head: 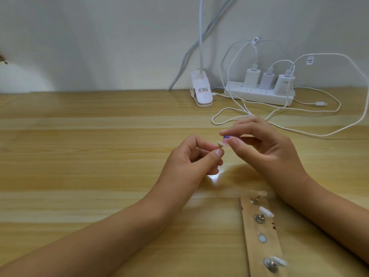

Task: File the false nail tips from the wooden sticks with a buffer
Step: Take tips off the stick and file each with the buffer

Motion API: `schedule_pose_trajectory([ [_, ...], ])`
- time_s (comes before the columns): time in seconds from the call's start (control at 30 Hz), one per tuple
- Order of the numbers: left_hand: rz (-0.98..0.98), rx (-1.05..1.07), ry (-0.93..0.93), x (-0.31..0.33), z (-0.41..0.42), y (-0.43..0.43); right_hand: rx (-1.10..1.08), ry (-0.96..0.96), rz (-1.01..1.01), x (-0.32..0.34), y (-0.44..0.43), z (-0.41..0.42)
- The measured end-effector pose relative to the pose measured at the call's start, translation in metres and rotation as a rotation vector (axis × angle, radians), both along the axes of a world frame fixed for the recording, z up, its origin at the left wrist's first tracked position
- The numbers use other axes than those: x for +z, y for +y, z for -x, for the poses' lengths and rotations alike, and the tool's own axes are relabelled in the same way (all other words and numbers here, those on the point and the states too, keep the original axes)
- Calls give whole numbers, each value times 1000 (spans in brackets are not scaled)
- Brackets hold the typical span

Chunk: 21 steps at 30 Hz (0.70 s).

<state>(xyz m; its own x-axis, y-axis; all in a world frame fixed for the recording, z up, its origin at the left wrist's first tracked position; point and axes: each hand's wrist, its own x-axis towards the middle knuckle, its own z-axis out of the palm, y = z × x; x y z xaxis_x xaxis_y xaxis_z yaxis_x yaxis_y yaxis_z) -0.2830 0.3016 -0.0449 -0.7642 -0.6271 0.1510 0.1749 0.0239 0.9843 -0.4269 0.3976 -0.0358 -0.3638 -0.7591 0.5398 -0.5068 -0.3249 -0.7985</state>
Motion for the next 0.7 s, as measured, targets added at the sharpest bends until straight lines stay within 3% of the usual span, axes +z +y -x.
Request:
schedule_pose_trajectory([
  [0.13,-3,3,9,1,0,1,47,-161,-30,-2,0,1],
  [0.7,26,-16,-13,1,-1,1,7,-121,20,-1,1,-3],
])
